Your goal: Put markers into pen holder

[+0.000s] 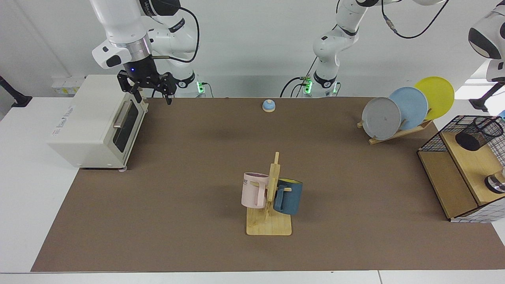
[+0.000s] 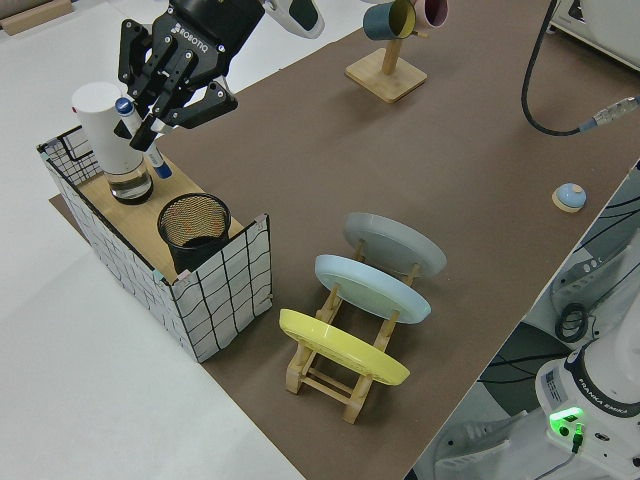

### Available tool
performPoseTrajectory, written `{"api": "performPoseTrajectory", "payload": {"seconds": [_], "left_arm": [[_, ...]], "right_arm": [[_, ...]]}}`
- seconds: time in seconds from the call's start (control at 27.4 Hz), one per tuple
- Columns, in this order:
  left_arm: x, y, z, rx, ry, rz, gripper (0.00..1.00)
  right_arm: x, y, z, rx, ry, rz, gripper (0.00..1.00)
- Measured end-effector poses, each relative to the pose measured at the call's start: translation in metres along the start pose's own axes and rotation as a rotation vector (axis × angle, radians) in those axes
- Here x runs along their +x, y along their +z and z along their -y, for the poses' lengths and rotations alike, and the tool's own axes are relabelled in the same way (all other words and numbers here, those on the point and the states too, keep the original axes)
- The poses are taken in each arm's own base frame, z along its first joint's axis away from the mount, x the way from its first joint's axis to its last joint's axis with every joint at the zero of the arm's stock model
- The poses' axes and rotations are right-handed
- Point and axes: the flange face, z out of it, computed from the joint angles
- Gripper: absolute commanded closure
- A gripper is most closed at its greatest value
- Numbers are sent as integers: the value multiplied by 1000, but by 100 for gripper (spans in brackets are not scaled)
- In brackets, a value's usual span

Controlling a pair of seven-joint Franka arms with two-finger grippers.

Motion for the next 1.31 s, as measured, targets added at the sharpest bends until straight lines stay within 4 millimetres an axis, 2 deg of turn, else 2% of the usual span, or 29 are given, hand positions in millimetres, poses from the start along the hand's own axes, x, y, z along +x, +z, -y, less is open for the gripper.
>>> {"api": "performPoseTrajectory", "payload": {"seconds": [0.58, 1.31], "left_arm": [[31, 18, -1, -31, 59, -18, 100], [67, 52, 0, -76, 102, -48, 100]], "right_arm": [[0, -2, 0, 3, 0, -8, 0], [0, -3, -1, 3, 3, -9, 0]]}}
